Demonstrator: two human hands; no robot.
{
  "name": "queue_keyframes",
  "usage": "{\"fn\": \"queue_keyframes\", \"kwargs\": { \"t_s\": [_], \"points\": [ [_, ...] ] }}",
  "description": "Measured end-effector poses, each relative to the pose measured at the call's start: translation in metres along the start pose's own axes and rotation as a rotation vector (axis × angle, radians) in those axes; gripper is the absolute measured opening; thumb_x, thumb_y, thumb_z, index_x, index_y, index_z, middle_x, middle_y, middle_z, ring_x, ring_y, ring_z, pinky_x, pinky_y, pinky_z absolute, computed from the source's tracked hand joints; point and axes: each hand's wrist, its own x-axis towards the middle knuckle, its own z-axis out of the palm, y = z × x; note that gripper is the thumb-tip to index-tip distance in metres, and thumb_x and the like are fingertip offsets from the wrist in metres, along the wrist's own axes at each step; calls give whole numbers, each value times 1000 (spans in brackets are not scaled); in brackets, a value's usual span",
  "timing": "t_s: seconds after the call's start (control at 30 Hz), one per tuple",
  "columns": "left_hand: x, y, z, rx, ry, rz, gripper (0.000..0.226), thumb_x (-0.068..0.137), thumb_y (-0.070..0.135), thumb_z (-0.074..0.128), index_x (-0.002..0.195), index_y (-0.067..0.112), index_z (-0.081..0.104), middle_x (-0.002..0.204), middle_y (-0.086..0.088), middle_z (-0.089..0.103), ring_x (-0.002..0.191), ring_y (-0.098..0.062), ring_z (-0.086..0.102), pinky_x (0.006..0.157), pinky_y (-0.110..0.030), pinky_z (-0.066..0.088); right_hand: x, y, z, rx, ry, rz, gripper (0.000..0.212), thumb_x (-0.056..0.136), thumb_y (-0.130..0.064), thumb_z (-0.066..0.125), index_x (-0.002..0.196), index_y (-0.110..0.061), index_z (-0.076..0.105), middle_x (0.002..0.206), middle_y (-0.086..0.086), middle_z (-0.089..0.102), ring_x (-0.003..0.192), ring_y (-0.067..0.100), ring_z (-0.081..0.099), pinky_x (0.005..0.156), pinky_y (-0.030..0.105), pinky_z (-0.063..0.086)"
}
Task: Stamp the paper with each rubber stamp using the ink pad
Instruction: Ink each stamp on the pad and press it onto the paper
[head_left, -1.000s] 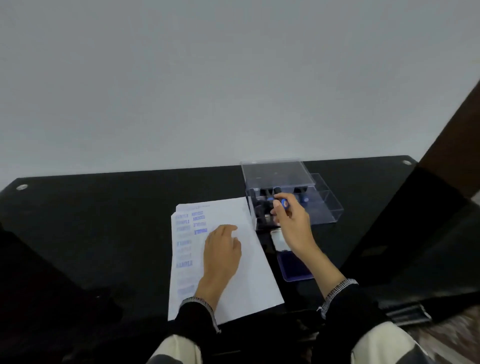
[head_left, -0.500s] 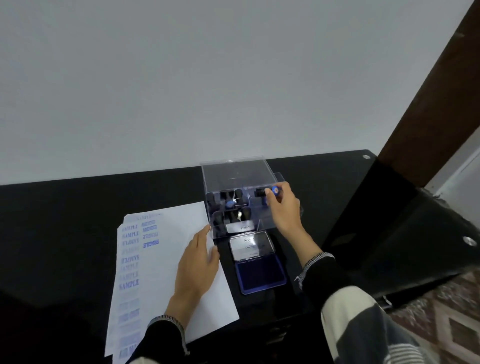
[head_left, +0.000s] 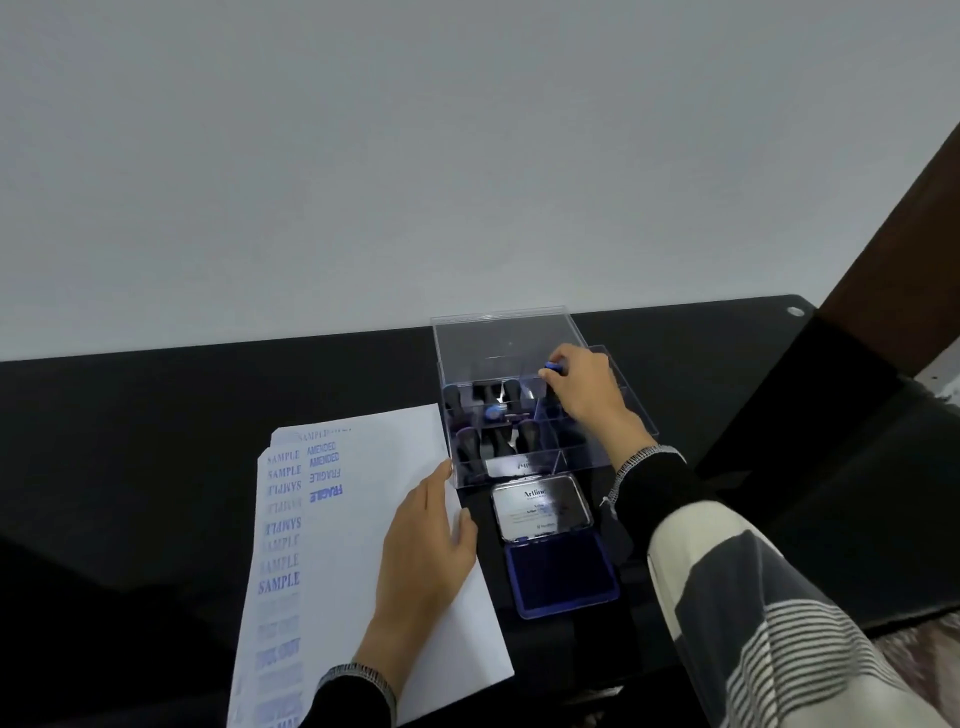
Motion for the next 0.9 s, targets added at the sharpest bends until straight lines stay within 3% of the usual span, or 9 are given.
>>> {"fn": "queue_keyframes", "kwargs": {
  "t_s": [0.37, 0.6, 0.73, 0.83, 0.9],
  "points": [
    [0, 0, 0, 40, 14, 3, 56, 92, 24, 57, 145, 18, 40, 140, 9, 49, 128, -3, 43, 103, -6, 23, 14, -15, 8, -184, -106, 203, 33, 80, -34, 75, 100, -10, 63, 105, 13, 66, 98, 31, 62, 83, 41, 53],
    [0, 1, 0, 33, 8, 5, 55, 92, 24, 55, 144, 16, 40, 139, 8, 50, 127, -5, 44, 104, -12, 28, 2, -17, 7, -158, -17, 185, 19, 90, -24, 63, 102, -9, 66, 107, 11, 68, 106, 32, 60, 96, 44, 46],
    [2, 3, -2, 49, 40, -21, 49, 90, 26, 52, 138, 16, 47, 132, 4, 54, 123, -14, 46, 105, -22, 32, -16, -28, 1, 52, 76, 159, 10, 91, -16, 59, 93, -14, 68, 100, 7, 69, 97, 25, 62, 87, 36, 50],
    [5, 7, -3, 203, 186, -92, 36, 84, 31, 50, 116, 19, 62, 110, 3, 60, 102, -21, 53, 94, -39, 40, -37, -41, -5, 165, 82, 102, 11, 92, -13, 58, 92, -13, 69, 94, 2, 68, 86, 14, 58, 76, 24, 43],
    [6, 9, -7, 193, 181, -184, 22, 88, 27, 55, 106, 20, 64, 104, 4, 62, 95, -18, 55, 90, -37, 38, -54, -50, -9, 214, 78, 76, 9, 93, -13, 58, 92, -14, 67, 90, -2, 64, 84, 10, 56, 73, 20, 40]
  ]
}}
